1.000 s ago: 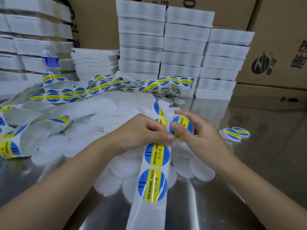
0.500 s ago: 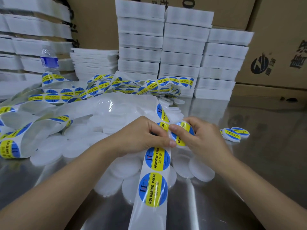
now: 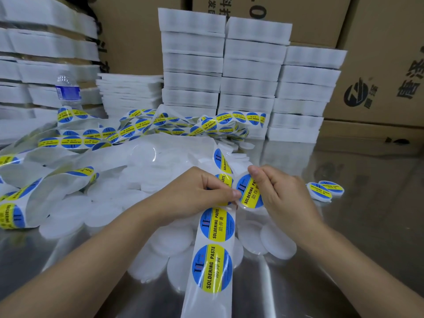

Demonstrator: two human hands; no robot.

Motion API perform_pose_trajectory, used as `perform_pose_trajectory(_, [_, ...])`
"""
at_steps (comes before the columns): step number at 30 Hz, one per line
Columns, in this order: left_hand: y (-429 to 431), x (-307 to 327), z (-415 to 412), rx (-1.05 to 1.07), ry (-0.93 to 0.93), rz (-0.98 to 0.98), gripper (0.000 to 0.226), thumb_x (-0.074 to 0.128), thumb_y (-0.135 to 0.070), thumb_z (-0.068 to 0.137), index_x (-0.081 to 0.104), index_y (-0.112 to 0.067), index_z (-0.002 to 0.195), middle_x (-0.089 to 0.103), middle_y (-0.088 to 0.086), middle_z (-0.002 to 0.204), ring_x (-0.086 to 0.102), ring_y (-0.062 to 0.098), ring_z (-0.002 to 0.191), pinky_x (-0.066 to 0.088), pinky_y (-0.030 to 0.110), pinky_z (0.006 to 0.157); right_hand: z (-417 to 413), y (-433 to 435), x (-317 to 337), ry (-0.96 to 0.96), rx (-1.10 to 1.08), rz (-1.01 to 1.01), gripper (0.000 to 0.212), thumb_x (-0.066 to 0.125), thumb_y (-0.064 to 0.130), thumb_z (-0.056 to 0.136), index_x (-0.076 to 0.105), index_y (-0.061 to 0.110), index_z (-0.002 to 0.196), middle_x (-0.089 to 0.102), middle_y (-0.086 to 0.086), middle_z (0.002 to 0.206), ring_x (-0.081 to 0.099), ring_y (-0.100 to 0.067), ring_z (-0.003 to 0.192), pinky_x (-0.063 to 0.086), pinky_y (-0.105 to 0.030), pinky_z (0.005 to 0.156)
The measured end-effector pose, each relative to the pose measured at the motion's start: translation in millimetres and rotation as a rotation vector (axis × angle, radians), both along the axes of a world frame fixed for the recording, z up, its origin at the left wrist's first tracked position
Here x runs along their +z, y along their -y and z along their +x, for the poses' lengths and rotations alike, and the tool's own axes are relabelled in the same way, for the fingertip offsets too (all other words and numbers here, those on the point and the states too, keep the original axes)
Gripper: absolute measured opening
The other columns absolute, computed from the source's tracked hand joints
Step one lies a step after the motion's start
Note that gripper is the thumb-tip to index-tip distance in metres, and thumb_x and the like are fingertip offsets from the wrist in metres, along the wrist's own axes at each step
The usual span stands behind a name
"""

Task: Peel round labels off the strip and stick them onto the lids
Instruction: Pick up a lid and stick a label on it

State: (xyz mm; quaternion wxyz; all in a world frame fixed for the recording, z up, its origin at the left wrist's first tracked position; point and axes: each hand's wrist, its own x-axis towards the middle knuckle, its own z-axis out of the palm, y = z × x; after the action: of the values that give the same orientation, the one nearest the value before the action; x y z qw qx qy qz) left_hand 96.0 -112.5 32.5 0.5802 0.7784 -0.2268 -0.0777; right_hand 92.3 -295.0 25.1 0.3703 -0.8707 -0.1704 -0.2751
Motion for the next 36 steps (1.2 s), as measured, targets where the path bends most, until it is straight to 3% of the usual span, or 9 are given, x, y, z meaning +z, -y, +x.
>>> perform_pose_trajectory(3, [0.5, 1.2, 1.0, 0.047, -0.021, -0.009, 0.012, 0.072, -0.036, 0.073, 0.079, -0.026, 0.072, 0.076, -0.001, 0.082, 0.071, 0.008, 0.076, 0.053, 0.015, 0.067, -2.8, -0.9, 1.2, 0.029, 0.017, 0.010, 0.056, 0.032, 0.050, 0.086, 0.061, 0.003, 0.076, 0.054, -0.009, 0.058, 0.044, -0.024, 0.059, 0.036, -0.037, 0.059])
perform_pose_trajectory(6, [-0.4, 1.8, 3.1, 0.104, -0.009, -0.020, 0.015, 0.069, -0.021, 0.081, 0.079, -0.024, 0.070, 0.076, 0.000, 0.079, 0.070, 0.006, 0.073, 0.056, 0.018, 0.068, -4.7, 2.3, 4.2, 0.066, 0.068, 0.046, 0.056, 0.037, 0.057, 0.094, 0.063, 0.013, 0.072, 0.051, 0.002, 0.057, 0.046, -0.016, 0.061, 0.037, -0.027, 0.057])
perform_pose_trajectory(8, [0.3, 2.9, 2.6, 0.131, -0.003, -0.047, 0.016, 0.068, -0.021, 0.081, 0.078, -0.025, 0.070, 0.076, 0.000, 0.077, 0.070, 0.006, 0.073, 0.056, 0.017, 0.070, -5.9, 4.3, 6.6, 0.076, 0.096, -0.018, 0.055, 0.041, 0.065, 0.080, 0.070, 0.025, 0.102, 0.053, 0.014, 0.072, 0.049, -0.002, 0.075, 0.037, -0.017, 0.073])
perform_pose_trajectory(11, [0.5, 4.1, 2.0, 0.155, 0.013, -0.085, 0.023, 0.067, -0.019, 0.083, 0.078, -0.029, 0.065, 0.075, -0.005, 0.072, 0.068, 0.001, 0.068, 0.051, 0.011, 0.064, -7.1, 5.3, 6.2, 0.101, 0.097, -0.163, 0.080, 0.065, 0.063, 0.064, 0.051, 0.025, 0.133, 0.044, 0.019, 0.099, 0.042, 0.008, 0.097, 0.035, -0.032, 0.097])
perform_pose_trajectory(14, [-0.2, 5.3, 1.5, 0.143, 0.008, -0.102, 0.026, 0.067, -0.018, 0.084, 0.078, -0.029, 0.063, 0.074, -0.006, 0.070, 0.068, 0.001, 0.066, 0.049, 0.011, 0.060, -7.7, 4.2, 3.3, 0.128, 0.107, -0.172, 0.080, 0.075, 0.056, 0.065, 0.051, 0.022, 0.134, 0.046, 0.010, 0.105, 0.046, -0.001, 0.101, 0.037, -0.039, 0.098])
perform_pose_trajectory(19, [2.3, 6.7, 0.9, 0.134, 0.033, -0.093, 0.019, 0.064, -0.042, 0.077, 0.078, -0.033, 0.069, 0.075, -0.010, 0.079, 0.067, -0.003, 0.075, 0.048, 0.008, 0.066, 0.2, 9.2, 1.8, 0.056, 0.137, -0.044, 0.062, 0.077, 0.054, 0.063, 0.057, 0.038, 0.118, 0.048, 0.021, 0.102, 0.050, 0.002, 0.091, 0.040, -0.028, 0.093])
perform_pose_trajectory(22, [1.2, 5.6, 3.8, 0.149, 0.058, -0.079, 0.022, 0.059, -0.040, 0.086, 0.078, -0.030, 0.078, 0.074, -0.018, 0.090, 0.063, -0.011, 0.080, 0.043, 0.003, 0.062, 15.4, 24.9, 4.2, 0.071, -0.157, -0.073, 0.053, 0.074, 0.043, 0.072, 0.061, 0.025, 0.120, 0.052, 0.008, 0.105, 0.052, -0.015, 0.101, 0.034, -0.034, 0.096])
perform_pose_trajectory(26, [-3.4, 5.6, 5.9, 0.146, 0.048, -0.129, 0.016, 0.070, -0.011, 0.082, 0.078, -0.025, 0.080, 0.075, -0.010, 0.093, 0.070, 0.003, 0.082, 0.052, 0.012, 0.069, 32.4, 57.2, 3.1, -0.283, -0.605, -0.486, 0.054, 0.061, 0.050, 0.080, 0.055, 0.023, 0.126, 0.052, -0.008, 0.122, 0.043, -0.027, 0.116, 0.028, -0.035, 0.092])
perform_pose_trajectory(36, [-4.7, 6.1, 5.3, 0.132, 0.076, -0.137, 0.026, 0.074, -0.001, 0.076, 0.075, -0.026, 0.082, 0.075, -0.001, 0.094, 0.070, 0.009, 0.081, 0.057, 0.022, 0.078, 47.2, 74.3, -16.5, -0.526, -0.727, -0.734, 0.044, 0.042, 0.049, 0.087, 0.055, 0.025, 0.122, 0.049, -0.004, 0.130, 0.031, -0.028, 0.124, 0.027, -0.039, 0.099])
